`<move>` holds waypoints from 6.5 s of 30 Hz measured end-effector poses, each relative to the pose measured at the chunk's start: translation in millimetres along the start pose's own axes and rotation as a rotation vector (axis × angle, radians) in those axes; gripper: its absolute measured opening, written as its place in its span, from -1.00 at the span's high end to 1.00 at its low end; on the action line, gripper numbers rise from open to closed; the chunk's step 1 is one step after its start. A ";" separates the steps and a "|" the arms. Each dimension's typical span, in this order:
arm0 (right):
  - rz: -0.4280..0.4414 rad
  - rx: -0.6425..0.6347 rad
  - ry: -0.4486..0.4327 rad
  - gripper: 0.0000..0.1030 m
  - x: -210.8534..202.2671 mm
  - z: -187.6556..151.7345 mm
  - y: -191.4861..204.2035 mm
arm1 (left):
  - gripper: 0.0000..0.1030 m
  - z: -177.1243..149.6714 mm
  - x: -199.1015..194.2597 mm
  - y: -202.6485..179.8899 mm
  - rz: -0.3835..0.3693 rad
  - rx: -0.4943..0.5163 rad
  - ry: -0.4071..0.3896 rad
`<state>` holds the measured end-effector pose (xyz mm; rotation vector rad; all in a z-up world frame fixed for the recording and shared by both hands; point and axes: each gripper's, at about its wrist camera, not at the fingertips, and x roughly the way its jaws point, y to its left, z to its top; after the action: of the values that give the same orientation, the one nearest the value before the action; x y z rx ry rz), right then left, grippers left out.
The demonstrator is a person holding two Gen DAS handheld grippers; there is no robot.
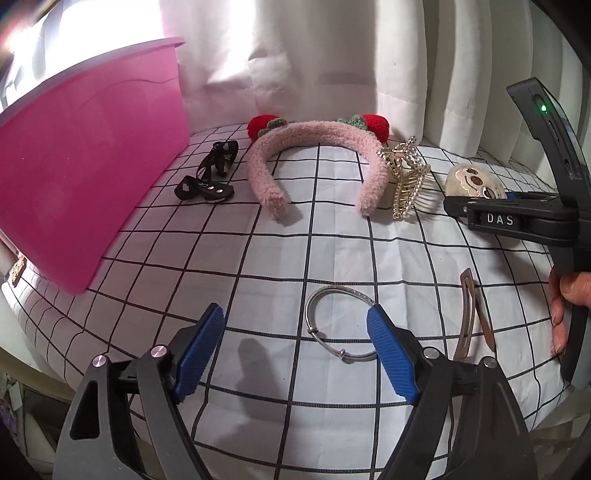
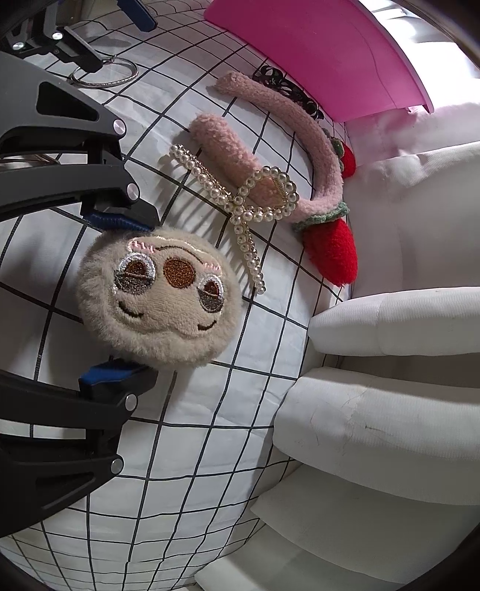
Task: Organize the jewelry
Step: 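Lift the small bangle with the left tool while the right tool lifts the sloth pouch toward the tub, then open the left tool over the tub while the right tool lowers and releases the sloth pouch, then withdraw both tools from the tub back toward the table, then close the left tool on the black hair tie while the right tool closes on the brown hair clip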
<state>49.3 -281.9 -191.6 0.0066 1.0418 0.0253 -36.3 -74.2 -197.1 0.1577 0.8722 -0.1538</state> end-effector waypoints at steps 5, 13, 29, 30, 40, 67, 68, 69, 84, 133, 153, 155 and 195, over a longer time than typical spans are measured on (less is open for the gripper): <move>0.004 -0.001 0.000 -0.04 0.3 0.4 -1.1 | -0.56 -0.9 1.2 -17.8 -0.021 0.043 0.000; 0.007 0.001 -0.003 -0.04 0.2 -0.6 -0.6 | -0.52 -6.1 6.4 -22.9 -0.079 -0.016 0.001; 0.011 0.008 -0.019 -0.04 -7.1 -5.4 -1.4 | 0.11 3.3 -9.2 -23.6 -0.113 0.001 -0.021; 0.014 0.009 -0.021 -0.04 -8.4 -5.3 -0.9 | 0.11 5.4 -11.3 -22.2 -0.114 -0.003 -0.026; 0.040 0.015 -0.066 -0.04 -44.2 4.5 2.4 | 0.11 34.4 -40.5 -3.1 -0.106 -0.033 -0.109; 0.261 -0.102 -0.383 -0.04 -191.2 143.8 136.7 | 0.10 148.2 -186.3 158.8 0.013 -0.154 -0.509; 0.281 -0.112 -0.390 -0.04 -190.9 151.3 148.4 | 0.10 147.8 -186.4 169.9 0.028 -0.163 -0.507; 0.300 -0.127 -0.395 -0.04 -190.0 158.6 161.3 | 0.10 147.2 -186.2 181.5 0.044 -0.175 -0.502; 0.429 -0.354 -0.224 -0.04 -115.9 219.3 330.0 | 0.10 138.5 -133.6 306.5 0.163 -0.313 -0.367; 0.375 -0.215 -0.189 -0.43 -124.8 194.8 310.9 | -0.88 126.6 -120.0 320.9 0.167 -0.386 -0.222; 0.064 0.192 -0.132 -0.43 -170.8 41.6 81.8 | -0.88 131.6 -141.0 166.6 -0.196 -0.185 -0.273; 0.057 0.228 -0.103 -0.43 -166.9 22.4 72.7 | -0.88 129.8 -130.9 151.0 -0.212 -0.161 -0.259; -0.029 0.256 0.075 -0.43 -61.2 -75.2 87.3 | -0.88 110.5 80.9 106.7 0.041 -0.109 -0.050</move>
<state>-48.0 -196.6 -175.2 0.2242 1.1144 -0.1354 118.7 2.3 -181.5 0.0698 0.8251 -0.0717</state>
